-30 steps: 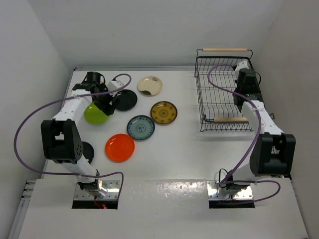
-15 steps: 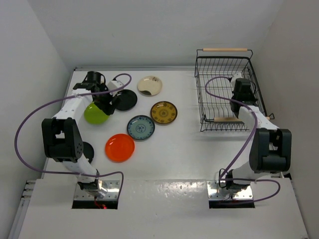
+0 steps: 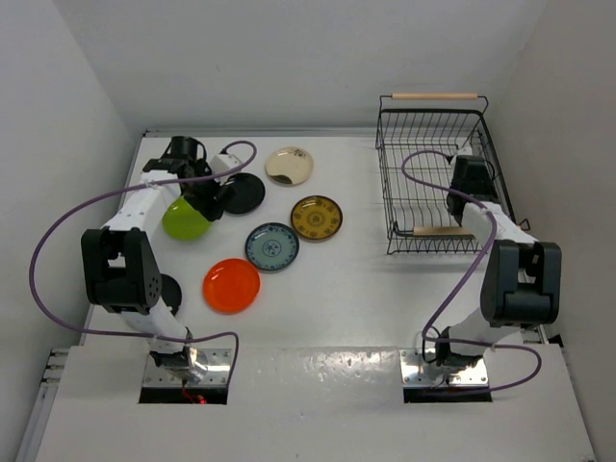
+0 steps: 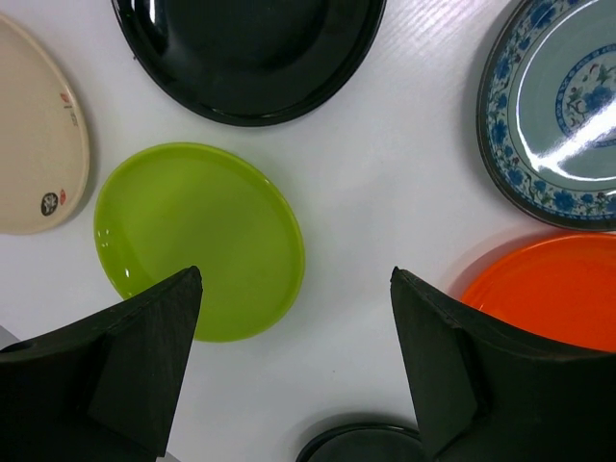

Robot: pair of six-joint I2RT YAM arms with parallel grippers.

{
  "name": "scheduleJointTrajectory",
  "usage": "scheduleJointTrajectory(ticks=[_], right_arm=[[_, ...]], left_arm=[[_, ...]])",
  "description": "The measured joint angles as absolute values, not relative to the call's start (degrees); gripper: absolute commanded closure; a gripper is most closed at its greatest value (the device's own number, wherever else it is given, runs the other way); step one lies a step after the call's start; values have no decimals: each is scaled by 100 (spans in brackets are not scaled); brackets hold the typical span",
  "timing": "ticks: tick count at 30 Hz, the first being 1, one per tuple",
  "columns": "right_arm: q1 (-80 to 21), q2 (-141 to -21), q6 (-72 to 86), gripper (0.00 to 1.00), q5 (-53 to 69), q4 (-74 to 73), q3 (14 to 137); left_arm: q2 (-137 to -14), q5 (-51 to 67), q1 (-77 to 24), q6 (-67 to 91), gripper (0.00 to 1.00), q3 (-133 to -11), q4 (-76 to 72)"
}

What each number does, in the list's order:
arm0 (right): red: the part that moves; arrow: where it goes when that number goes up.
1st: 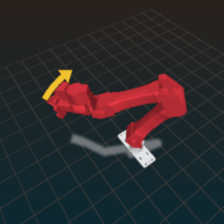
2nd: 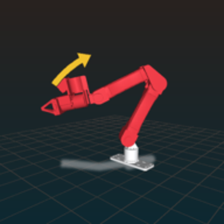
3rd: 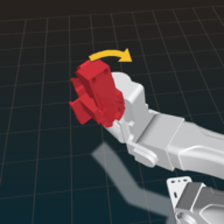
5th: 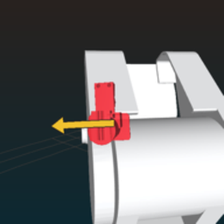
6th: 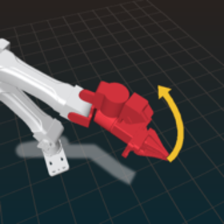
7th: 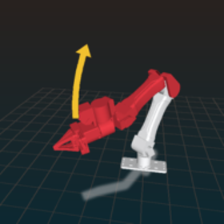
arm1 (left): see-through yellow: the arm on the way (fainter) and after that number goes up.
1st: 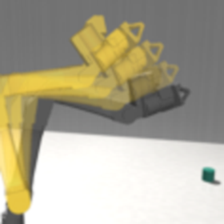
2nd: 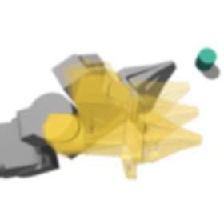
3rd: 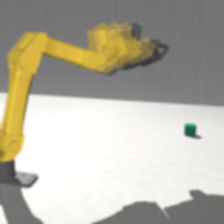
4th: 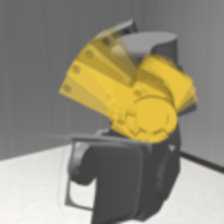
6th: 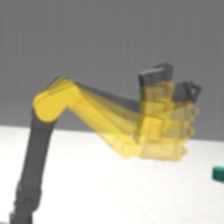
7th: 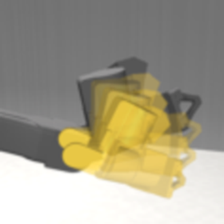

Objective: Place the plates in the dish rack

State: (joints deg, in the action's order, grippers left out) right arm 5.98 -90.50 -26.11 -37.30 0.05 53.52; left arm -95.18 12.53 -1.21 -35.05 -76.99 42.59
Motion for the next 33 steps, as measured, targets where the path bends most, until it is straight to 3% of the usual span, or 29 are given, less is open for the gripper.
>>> scheduleJointTrajectory(ticks=[4,5,9,17,24,30,33], right_arm=[[657,-9048,-2364,37,-3664,-322,5513],[661,-9037,-2298,26,-3632,-392,5575],[620,-8899,-2084,1,-3503,-722,5907],[311,-8012,-1164,0,-2961,-1275,6783],[-517,-7065,-563,0,-2196,-1481,6737],[-1076,-6871,-399,1,-1861,-1817,6560],[-1269,-6779,-336,3,-1798,-1859,6414]], left_arm=[[-9518,1273,-145,-3498,16,-7767,4257],[-9518,1284,-150,-3494,16,-7787,4268],[-9644,1490,-185,-3347,16,-8121,4342],[-10930,2169,-906,-2641,16,-9773,4174],[-12477,2436,-2051,-2377,16,-10506,4106],[-13190,2338,-2165,-2029,16,-10879,4132],[-13308,2355,-2137,-1898,33,-11032,4123]])
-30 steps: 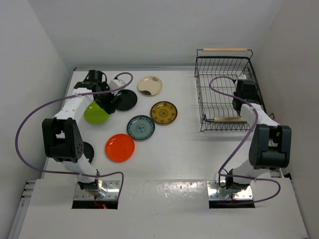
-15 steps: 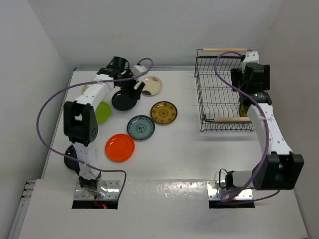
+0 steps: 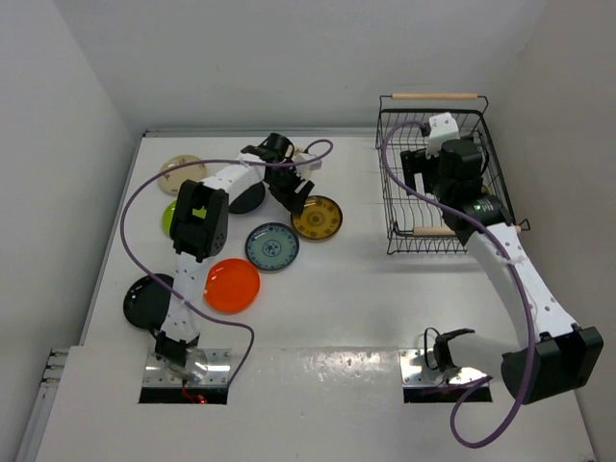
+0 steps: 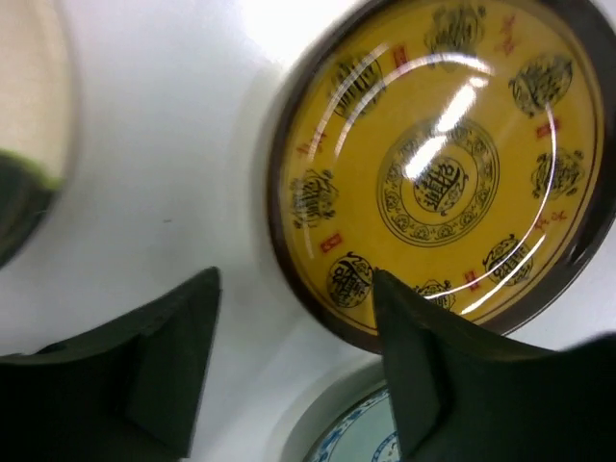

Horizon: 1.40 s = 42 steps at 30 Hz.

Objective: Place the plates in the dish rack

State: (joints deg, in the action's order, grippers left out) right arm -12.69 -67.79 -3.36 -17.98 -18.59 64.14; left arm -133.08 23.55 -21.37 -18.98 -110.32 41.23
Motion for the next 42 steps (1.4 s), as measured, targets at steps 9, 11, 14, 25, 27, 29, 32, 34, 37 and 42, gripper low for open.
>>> scheduleJointTrajectory(ticks=[9,11,14,25,27,29,32,34,37,42], right_arm=[[-1627,-6639,-224,4,-1782,-1903,6193],[-1629,-6637,-126,4,-1750,-1918,6169],[-1636,-6657,30,4,-1415,-2010,6163],[-1704,-7723,871,4,1459,-2018,6355],[-1695,-7784,1181,7,1730,-1533,6143],[-1664,-7909,1503,10,1988,-1070,5959],[-1629,-8350,1881,42,2362,-572,5966],[-1625,-8630,2112,62,2628,-377,6036],[-1629,-8847,2377,100,3039,-145,6058],[-1588,-8683,2615,100,3229,78,6012]], left_arm=[[-13511,3225,-2311,-1800,100,-11091,4493],[-13511,3356,-2335,-1758,100,-11102,4617],[-13517,3496,-2327,-1721,100,-11214,4801],[-12444,4311,-2147,-2008,100,-11716,4814],[-12042,4565,-2145,-2106,100,-11712,4783],[-11697,4783,-2130,-2187,100,-11690,4751],[-11321,5061,-2128,-2248,100,-11657,4729],[-11236,5122,-2126,-2316,100,-11636,4711],[-11238,5050,-2091,-2381,100,-11581,4659],[-11249,4344,-1977,-2145,32,-11598,4528]])
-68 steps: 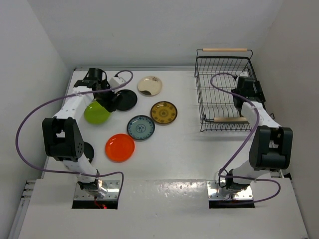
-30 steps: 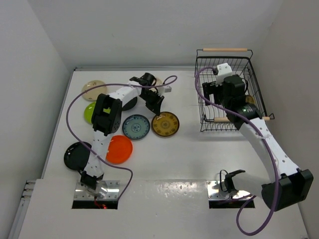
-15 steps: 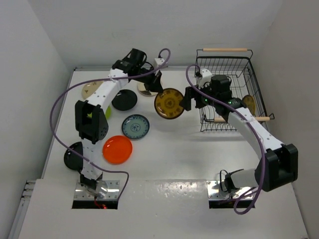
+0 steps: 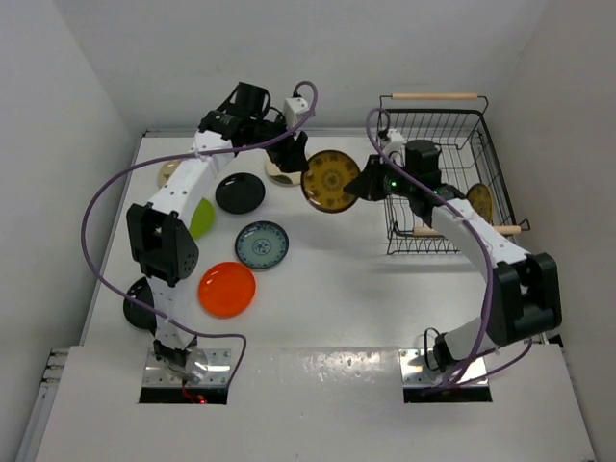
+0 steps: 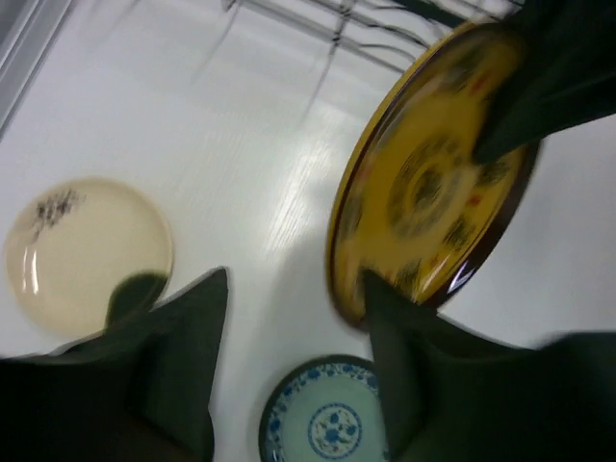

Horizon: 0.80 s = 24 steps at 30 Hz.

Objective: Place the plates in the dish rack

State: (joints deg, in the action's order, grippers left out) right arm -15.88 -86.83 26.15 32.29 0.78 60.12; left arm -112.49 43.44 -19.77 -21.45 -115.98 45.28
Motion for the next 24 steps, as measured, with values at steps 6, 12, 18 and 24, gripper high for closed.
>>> scheduleJointTrajectory(ticks=[6,12,18,24], right_arm=[[-1066,-7975,1914,100,1671,-1149,6713],[-333,-7800,701,100,-714,-2121,8281],[333,-8576,-202,100,-2167,-2945,8490],[801,-9555,-482,100,-2646,-3614,7889]], left_arm=[[-11238,2364,-1732,-1892,6,-11780,4578],[-10770,742,-1098,-1970,31,-11218,4451],[-10342,228,-1153,-2265,32,-9706,4429],[-10357,228,-1347,-2373,32,-9039,4676]])
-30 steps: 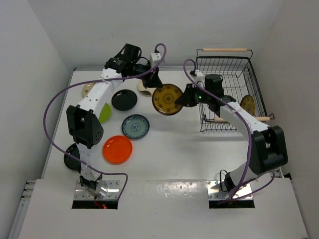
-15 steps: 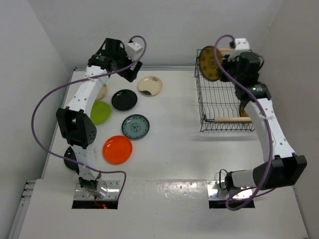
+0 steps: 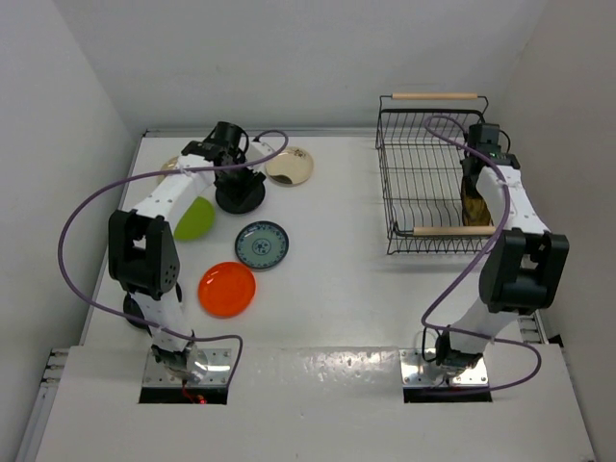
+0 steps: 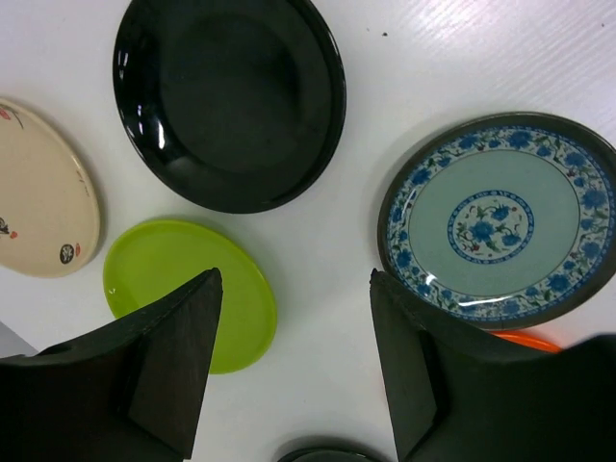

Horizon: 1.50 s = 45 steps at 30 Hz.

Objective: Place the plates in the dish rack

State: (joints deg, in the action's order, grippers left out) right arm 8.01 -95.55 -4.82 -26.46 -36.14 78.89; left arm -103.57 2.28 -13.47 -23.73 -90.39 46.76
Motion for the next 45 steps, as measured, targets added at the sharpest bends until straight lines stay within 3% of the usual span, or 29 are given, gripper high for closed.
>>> scheduleJointTrajectory(ticks=[19,25,34,38,41,44,45], right_arm=[[845,-9924,-362,100,-2779,-3382,7168],[856,-9929,-307,70,-2735,-3330,7155],[856,-9926,-342,49,-2679,-3398,7448],[847,-9852,-336,20,-2635,-3509,7769],[788,-9666,-360,5,-2598,-3634,8023],[646,-9308,-388,2,-2493,-3721,8322],[543,-9139,-373,14,-2364,-3730,8427]], left_arm=[[-10355,357,-1304,-2379,29,-9039,4576],[-10355,360,-1264,-2408,25,-9037,4574],[-10355,357,-1264,-2458,25,-9035,4578],[-10355,357,-1264,-2497,24,-9035,4582],[-10355,336,-1264,-2508,24,-9035,4584],[-10355,290,-1264,-2515,24,-9035,4587],[-10355,246,-1264,-2521,24,-9035,4591]])
